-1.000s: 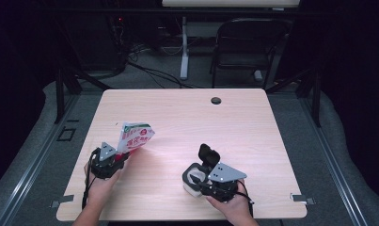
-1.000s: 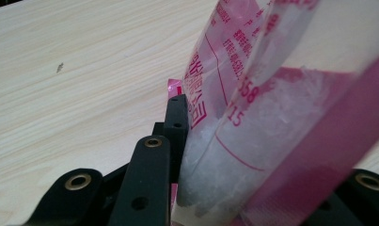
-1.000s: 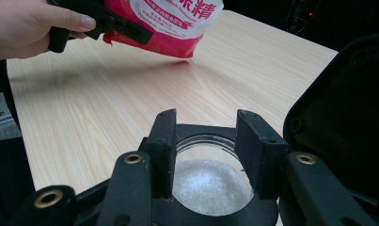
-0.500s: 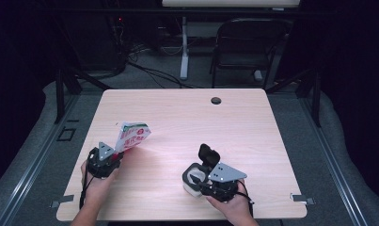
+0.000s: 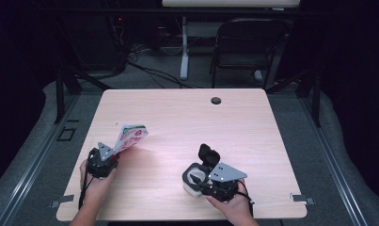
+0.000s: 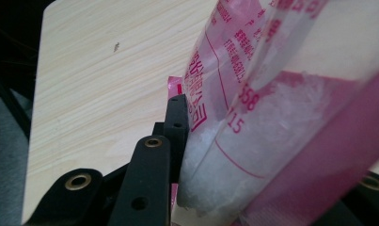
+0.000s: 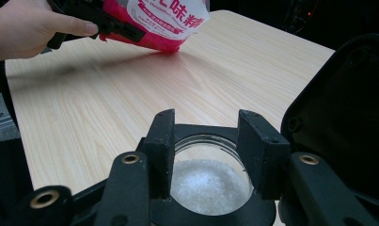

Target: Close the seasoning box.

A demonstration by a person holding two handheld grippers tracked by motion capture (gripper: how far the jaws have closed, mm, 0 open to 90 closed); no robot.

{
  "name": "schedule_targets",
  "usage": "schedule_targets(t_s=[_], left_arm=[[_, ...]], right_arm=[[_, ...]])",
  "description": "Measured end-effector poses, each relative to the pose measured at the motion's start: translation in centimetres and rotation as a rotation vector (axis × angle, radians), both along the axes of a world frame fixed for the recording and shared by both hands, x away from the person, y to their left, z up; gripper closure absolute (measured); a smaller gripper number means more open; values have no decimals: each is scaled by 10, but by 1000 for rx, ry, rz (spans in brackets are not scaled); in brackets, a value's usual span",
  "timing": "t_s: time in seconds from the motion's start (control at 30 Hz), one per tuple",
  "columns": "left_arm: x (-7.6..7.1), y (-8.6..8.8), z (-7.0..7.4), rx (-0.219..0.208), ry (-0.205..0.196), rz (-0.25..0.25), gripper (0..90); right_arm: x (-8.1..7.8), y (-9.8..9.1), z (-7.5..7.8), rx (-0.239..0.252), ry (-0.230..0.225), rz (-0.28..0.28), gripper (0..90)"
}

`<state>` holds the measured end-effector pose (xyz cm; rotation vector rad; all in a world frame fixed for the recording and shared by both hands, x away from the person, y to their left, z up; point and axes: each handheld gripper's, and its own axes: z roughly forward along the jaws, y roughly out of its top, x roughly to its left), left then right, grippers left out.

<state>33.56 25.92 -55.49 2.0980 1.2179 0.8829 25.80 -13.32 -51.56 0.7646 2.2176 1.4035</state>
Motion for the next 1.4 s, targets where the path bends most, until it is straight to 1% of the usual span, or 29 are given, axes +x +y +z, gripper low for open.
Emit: schedule_targets(t_s=[0.07, 0.13, 0.27, 0.37, 0.47, 0.57, 0.7, 0.87, 0.97, 1.03, 1.1, 1.23, 1.3, 1.37, 1.4], left_arm=[[0, 0, 0, 3, -1, 3, 745], [0, 0, 0, 0, 1, 2, 745], [1, -2, -2, 7, 18, -12, 745], [2, -5, -5, 33, 35, -30, 744], [2, -8, -7, 55, 43, -42, 742], [2, -10, -8, 63, 56, -51, 739], [3, -11, -11, 60, 72, -57, 721], [3, -13, -12, 56, 79, -66, 699], [3, -14, -13, 47, 91, -72, 661], [3, -16, -14, 48, 95, -75, 642], [3, -17, -15, 40, 98, -81, 615], [2, -19, -15, 44, 106, -97, 562], [2, -19, -15, 41, 98, -97, 538], [2, -19, -14, 30, 108, -103, 512], [2, -19, -15, 24, 105, -102, 497]], right_arm=[[0, 0, 0, 6, 0, -1, 577], [0, 0, 0, 2, -1, 2, 577], [0, 1, 0, 4, 0, 3, 576], [0, 1, 0, 4, 1, 4, 575], [0, 1, 0, 2, 1, 3, 575], [0, 1, 0, 1, 1, 3, 574], [0, 1, 0, 2, 1, 3, 574], [0, 1, 0, 3, 2, 4, 574], [0, 1, 0, 0, 1, 3, 574], [0, 1, 0, -1, 1, 2, 573], [0, 1, 0, -2, 1, 2, 572], [0, 1, -1, 0, 3, 3, 572], [0, 1, -1, 2, 3, 5, 572], [0, 1, -1, 0, 3, 3, 572], [0, 1, -1, 1, 3, 2, 572]])
